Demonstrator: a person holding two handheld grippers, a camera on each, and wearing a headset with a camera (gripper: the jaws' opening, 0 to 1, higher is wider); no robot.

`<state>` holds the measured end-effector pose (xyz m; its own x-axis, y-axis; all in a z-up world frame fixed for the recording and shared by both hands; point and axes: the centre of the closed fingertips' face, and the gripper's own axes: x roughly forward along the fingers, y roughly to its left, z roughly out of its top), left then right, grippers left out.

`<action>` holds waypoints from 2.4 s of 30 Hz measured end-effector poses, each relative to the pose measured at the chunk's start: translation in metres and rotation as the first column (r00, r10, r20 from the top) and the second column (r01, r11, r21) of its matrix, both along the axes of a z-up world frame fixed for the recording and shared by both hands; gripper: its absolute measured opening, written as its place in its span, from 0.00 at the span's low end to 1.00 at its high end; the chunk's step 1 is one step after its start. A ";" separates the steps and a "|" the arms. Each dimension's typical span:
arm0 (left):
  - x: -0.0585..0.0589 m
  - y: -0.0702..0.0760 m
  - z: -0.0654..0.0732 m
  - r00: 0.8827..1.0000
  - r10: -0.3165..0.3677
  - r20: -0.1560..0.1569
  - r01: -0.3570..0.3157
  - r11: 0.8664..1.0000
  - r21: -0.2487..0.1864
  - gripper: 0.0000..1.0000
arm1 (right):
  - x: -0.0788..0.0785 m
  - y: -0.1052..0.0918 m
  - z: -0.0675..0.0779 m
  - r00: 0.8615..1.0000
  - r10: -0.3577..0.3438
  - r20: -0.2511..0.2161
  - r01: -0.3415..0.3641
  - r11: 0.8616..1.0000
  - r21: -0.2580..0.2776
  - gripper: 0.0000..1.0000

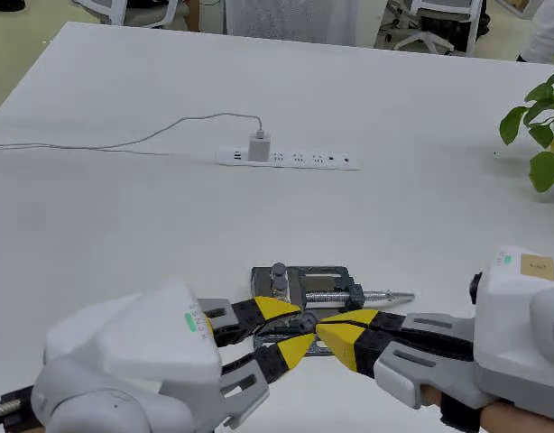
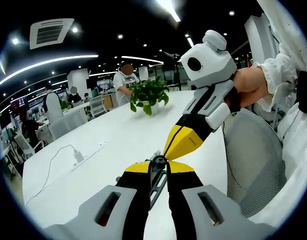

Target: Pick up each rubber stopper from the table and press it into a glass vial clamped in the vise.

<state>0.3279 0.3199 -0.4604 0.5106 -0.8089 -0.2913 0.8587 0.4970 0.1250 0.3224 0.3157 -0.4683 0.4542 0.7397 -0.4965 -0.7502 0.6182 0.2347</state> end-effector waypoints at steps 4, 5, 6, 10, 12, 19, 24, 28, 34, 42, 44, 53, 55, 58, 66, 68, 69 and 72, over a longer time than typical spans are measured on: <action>0.000 0.000 0.000 1.000 0.002 -0.002 -0.002 1.000 -0.001 0.07 | 0.000 0.000 0.000 1.000 -0.004 -0.001 0.004 1.000 0.004 0.00; 0.000 0.000 0.000 1.000 0.000 0.000 0.000 1.000 0.001 0.06 | 0.000 0.000 0.001 1.000 -0.005 0.001 0.005 1.000 0.004 0.00; 0.000 0.000 0.000 1.000 -0.002 0.001 0.002 1.000 -0.001 0.06 | 0.000 0.000 0.001 1.000 -0.003 0.002 0.003 1.000 0.004 0.00; 0.000 -0.001 0.000 1.000 0.001 -0.001 -0.001 1.000 -0.005 0.05 | 0.000 -0.001 0.002 1.000 -0.006 0.004 0.006 1.000 0.002 0.00; 0.000 -0.001 0.001 1.000 0.002 -0.001 -0.002 1.000 -0.007 0.05 | 0.000 -0.001 0.002 1.000 -0.007 0.006 0.007 1.000 0.003 0.00; 0.000 -0.001 0.001 1.000 0.002 -0.011 -0.003 1.000 -0.017 0.04 | 0.000 -0.001 0.004 1.000 -0.001 0.013 0.001 1.000 -0.002 0.00; 0.000 0.000 0.002 1.000 0.003 -0.027 -0.004 0.999 -0.035 0.04 | 0.000 -0.001 0.005 1.000 0.005 0.019 -0.005 1.000 -0.004 0.00; 0.000 0.000 0.002 0.999 0.000 -0.047 -0.003 0.999 -0.054 0.04 | 0.000 -0.001 0.006 1.000 0.009 0.022 -0.009 1.000 -0.004 0.00; -0.001 0.001 0.004 0.997 -0.006 -0.071 0.000 0.997 -0.081 0.04 | -0.001 0.000 0.008 0.999 0.028 0.031 -0.028 1.000 -0.008 0.00; -0.002 0.003 0.005 0.996 -0.009 -0.089 -0.001 0.994 -0.107 0.03 | -0.002 0.003 0.009 0.997 0.058 0.053 -0.057 0.998 -0.018 0.00; -0.002 0.004 0.006 0.996 -0.011 -0.089 0.001 0.994 -0.113 0.03 | -0.002 0.003 0.010 0.996 0.064 0.055 -0.063 0.998 -0.017 0.00; 0.003 0.015 0.019 0.992 -0.027 -0.124 0.002 0.980 -0.199 0.03 | -0.001 -0.006 0.032 0.991 0.112 0.077 -0.112 0.994 -0.001 0.02; 0.001 0.016 0.030 0.984 -0.071 -0.163 0.021 0.956 -0.291 0.03 | -0.001 -0.008 0.042 0.988 0.133 0.080 -0.136 0.990 0.031 0.04; -0.004 0.017 0.040 0.970 -0.143 -0.198 0.063 0.930 -0.361 0.03 | -0.005 -0.007 0.056 0.981 0.177 0.085 -0.184 0.980 0.082 0.07; -0.018 0.014 0.070 0.926 -0.304 -0.225 0.152 0.843 -0.516 0.03 | -0.024 0.005 0.084 0.937 0.326 0.124 -0.339 0.936 0.099 0.13; -0.023 0.013 0.077 0.914 -0.343 -0.217 0.179 0.819 -0.545 0.03 | -0.026 0.008 0.091 0.930 0.343 0.134 -0.358 0.926 0.116 0.13; -0.025 0.012 0.081 0.906 -0.360 -0.222 0.182 0.806 -0.564 0.03 | -0.027 0.009 0.094 0.926 0.352 0.135 -0.369 0.921 0.126 0.13; -0.029 0.012 0.090 0.892 -0.397 -0.215 0.199 0.773 -0.603 0.03 | -0.030 0.011 0.102 0.918 0.371 0.138 -0.390 0.908 0.153 0.13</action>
<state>0.2985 0.3324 -0.3705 0.1770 -0.9721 0.1541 0.9157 0.1053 -0.3878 0.2923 0.3267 -0.3662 0.1625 0.9368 -0.3097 -0.9460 0.2371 0.2209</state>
